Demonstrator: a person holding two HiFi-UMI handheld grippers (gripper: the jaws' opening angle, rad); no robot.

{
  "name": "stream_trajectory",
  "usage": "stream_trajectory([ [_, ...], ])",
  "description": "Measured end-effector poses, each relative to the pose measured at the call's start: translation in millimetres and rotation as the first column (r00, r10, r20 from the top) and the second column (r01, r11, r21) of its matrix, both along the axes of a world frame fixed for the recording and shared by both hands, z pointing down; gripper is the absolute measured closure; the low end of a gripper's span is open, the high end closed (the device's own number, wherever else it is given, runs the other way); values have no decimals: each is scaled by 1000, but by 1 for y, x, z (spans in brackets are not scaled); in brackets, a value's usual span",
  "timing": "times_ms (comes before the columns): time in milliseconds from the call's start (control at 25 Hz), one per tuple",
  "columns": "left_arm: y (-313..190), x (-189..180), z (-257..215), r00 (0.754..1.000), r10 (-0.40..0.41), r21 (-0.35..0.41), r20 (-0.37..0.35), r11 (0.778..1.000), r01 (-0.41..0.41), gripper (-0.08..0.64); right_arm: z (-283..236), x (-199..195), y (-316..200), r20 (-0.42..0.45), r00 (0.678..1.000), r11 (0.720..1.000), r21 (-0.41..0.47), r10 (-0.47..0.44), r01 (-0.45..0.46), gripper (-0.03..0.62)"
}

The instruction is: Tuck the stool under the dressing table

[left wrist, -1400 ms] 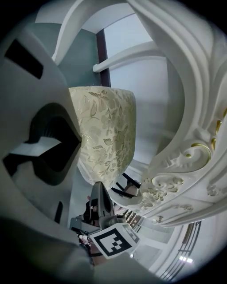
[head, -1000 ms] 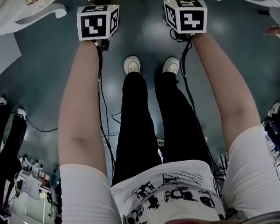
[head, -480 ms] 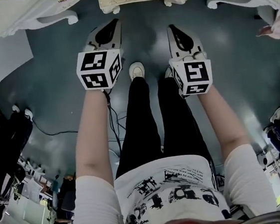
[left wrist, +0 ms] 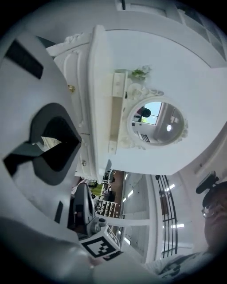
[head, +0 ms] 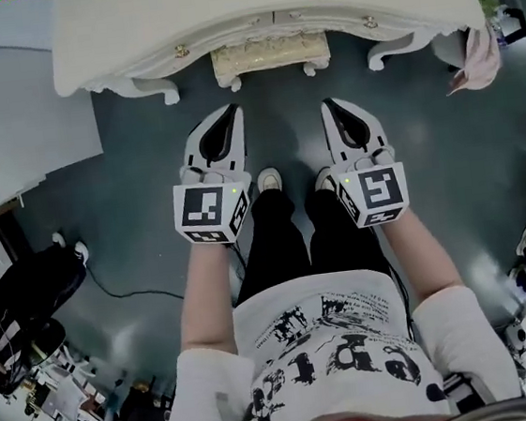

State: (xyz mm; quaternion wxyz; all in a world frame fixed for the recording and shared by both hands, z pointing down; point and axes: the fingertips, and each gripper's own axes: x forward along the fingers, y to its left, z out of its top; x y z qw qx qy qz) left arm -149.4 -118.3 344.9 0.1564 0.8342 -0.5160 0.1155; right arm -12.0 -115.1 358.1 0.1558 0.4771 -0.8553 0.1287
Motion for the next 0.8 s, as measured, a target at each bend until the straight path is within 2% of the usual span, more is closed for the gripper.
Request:
stream_trajectory([
  [240, 15, 3, -113, 1000, 0, 143, 23, 990, -3, 540, -118, 10, 4, 5, 1000, 991, 132, 0, 0, 575],
  [480, 29, 3, -214, 999, 0, 244, 54, 970, -14, 540, -215, 21, 19, 45, 999, 981, 196, -3, -6, 575],
  [800, 20, 13, -294, 998, 16, 347, 56, 937, -34, 540, -290, 39, 10, 74, 997, 956, 291, 2, -24, 575],
])
